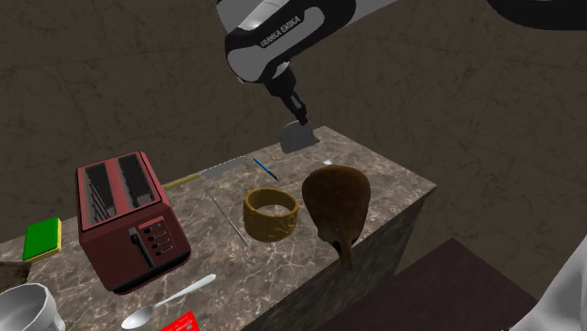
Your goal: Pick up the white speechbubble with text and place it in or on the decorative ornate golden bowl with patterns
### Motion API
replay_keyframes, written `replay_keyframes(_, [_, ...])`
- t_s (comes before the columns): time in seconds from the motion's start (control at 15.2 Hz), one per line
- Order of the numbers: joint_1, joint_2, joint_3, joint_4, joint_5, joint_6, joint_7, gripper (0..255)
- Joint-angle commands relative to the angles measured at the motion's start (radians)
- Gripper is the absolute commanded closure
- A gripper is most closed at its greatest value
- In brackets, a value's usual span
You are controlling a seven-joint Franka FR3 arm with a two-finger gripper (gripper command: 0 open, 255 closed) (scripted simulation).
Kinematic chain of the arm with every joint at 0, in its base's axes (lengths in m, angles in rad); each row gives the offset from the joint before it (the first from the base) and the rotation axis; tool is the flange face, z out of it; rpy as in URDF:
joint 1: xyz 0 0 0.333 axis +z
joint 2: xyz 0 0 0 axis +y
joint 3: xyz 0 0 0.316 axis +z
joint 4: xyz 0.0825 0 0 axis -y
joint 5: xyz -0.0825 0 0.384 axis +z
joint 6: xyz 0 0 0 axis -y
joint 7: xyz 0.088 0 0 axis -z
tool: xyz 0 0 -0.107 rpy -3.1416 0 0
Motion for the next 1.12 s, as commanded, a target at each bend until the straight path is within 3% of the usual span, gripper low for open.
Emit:
replay_keyframes(0.0, [0.029, -0.019, 0.015, -0.007, 0.003, -0.031, 0.033, 255])
replay_keyframes(0.59, [0.164, -0.057, 0.098, 0.012, 0.033, -0.179, 0.193, 255])
replay_keyframes(1.06, [0.161, -0.033, 0.097, -0.046, 0.026, -0.103, 0.226, 255])
